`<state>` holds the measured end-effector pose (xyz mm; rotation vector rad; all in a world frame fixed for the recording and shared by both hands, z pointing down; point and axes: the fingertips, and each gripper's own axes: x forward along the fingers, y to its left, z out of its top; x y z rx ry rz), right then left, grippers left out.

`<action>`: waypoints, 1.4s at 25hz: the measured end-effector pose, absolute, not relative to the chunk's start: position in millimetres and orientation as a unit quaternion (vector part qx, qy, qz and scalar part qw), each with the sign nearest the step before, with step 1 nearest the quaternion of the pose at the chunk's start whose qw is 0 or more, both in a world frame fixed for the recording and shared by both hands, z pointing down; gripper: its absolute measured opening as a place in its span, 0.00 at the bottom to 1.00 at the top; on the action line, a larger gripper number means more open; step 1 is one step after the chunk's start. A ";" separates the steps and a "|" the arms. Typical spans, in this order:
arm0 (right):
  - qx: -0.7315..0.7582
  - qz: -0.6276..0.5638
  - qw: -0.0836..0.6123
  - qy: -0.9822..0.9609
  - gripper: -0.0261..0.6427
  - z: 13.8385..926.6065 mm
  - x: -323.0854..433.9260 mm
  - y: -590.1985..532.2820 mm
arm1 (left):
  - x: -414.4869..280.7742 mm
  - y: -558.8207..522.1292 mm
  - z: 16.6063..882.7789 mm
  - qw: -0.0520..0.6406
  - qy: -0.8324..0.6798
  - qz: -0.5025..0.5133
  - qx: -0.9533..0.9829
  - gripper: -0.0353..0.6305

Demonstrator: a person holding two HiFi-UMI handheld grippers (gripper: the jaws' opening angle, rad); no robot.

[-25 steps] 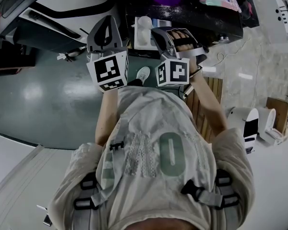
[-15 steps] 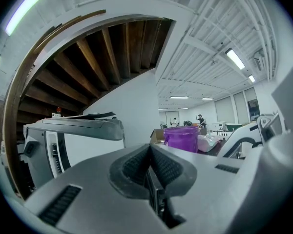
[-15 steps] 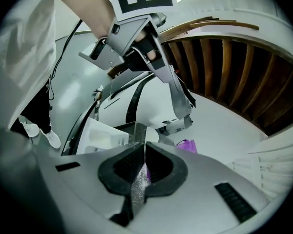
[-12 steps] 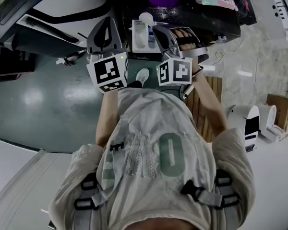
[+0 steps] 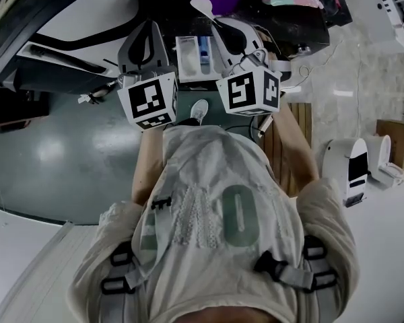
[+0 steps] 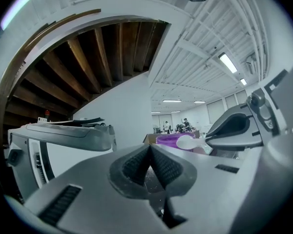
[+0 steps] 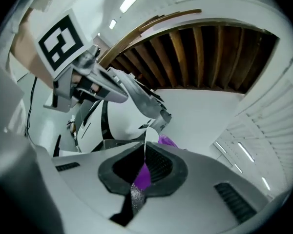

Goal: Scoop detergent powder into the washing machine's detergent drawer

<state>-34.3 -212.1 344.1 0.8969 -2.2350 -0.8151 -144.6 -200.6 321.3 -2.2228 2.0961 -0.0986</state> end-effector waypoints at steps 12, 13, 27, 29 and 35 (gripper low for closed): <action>0.497 -0.142 0.114 -0.848 0.06 268.4 21.1 -248.6 | -127.1 -224.2 280.3 0.082 0.647 -0.008 -0.758 0.08; 0.506 -0.129 0.106 -0.846 0.06 268.7 26.6 -250.6 | -124.0 -225.6 278.4 0.084 0.644 -0.006 -0.761 0.08; 0.558 0.001 0.077 -0.826 0.06 321.1 57.9 -241.0 | -106.7 -239.4 281.5 0.084 0.615 -0.008 -0.784 0.08; 0.558 0.006 0.075 -0.826 0.06 322.1 58.2 -241.5 | -108.1 -240.7 281.5 0.084 0.615 -0.007 -0.784 0.08; 0.563 0.000 0.069 -0.824 0.06 316.2 59.7 -245.6 | -109.7 -245.0 280.3 0.085 0.615 -0.004 -0.784 0.08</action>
